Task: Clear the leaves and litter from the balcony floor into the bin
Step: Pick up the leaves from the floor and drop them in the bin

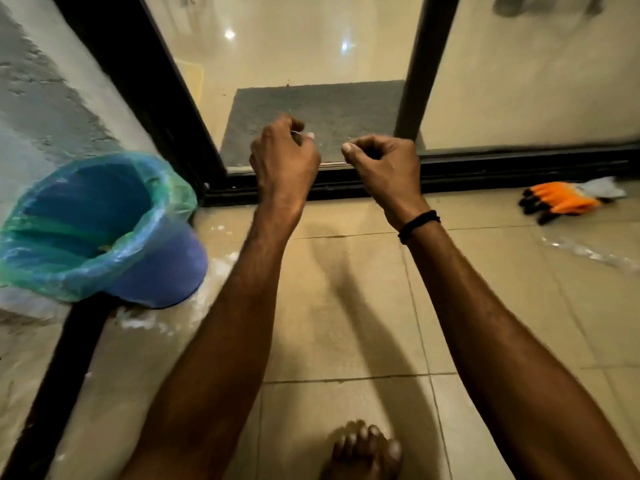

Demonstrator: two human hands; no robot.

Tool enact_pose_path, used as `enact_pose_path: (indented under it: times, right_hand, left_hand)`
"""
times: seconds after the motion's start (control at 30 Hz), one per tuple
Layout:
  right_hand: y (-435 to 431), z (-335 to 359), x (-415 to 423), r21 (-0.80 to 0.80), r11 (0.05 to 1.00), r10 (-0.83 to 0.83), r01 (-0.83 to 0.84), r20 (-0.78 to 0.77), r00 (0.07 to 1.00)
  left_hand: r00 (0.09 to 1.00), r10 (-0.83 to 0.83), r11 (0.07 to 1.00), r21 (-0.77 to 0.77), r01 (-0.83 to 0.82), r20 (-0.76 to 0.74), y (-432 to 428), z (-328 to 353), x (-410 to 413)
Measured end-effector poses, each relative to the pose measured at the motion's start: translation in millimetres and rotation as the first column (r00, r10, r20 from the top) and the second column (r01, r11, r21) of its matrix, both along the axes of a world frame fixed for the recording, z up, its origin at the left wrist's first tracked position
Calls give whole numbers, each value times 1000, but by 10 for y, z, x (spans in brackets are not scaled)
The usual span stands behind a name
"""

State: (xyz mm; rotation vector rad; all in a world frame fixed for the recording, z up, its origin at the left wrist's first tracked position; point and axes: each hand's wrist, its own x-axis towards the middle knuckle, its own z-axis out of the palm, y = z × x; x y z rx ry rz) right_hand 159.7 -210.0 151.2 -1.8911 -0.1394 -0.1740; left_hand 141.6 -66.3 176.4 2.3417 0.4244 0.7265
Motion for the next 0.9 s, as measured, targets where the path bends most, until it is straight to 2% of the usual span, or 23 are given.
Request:
enact_pose_path:
  times: [0.1, 0.17, 0.27, 0.37, 0.47, 0.53, 0.63, 0.9]
  right_hand:
    - [-471, -169, -120, -51, 995, -82, 81, -27, 996]
    - [-662, -388, -209, -51, 991, -130, 127, -74, 989]
    - [-711, -768, -367, -25, 986, -165, 163, -175, 971]
    - [-491, -1074, -551, -58, 994, -102, 90, -238, 966]
    - [-162, -1301, -683, -103, 994, -12, -18, -283, 959]
    - [45, -1446, -729, -132, 989, 27, -71, -307, 951]
    - [320, -1659, -764, -175, 980, 36, -97, -327, 944]
    - [523, -2019, -817, -233, 956, -249, 177, -329, 911]
  left_hand:
    - [972, -168, 985, -3, 170, -164, -280, -266, 33]
    - [936, -214, 976, -31, 214, -279, -286, -514, -7]
    - [879, -189, 981, -37, 193, -437, -53, -937, -215]
    - [844, -122, 993, -68, 101, -522, 430, -1315, -559]
    - [857, -25, 986, -154, -64, -514, 915, -1592, -950]
    - [867, 43, 977, -159, -140, -496, 1119, -1739, -1236]
    - [872, 83, 972, -153, -177, -483, 1330, -1945, -1636]
    - [891, 33, 989, -114, -95, -453, 1272, -2239, -1919]
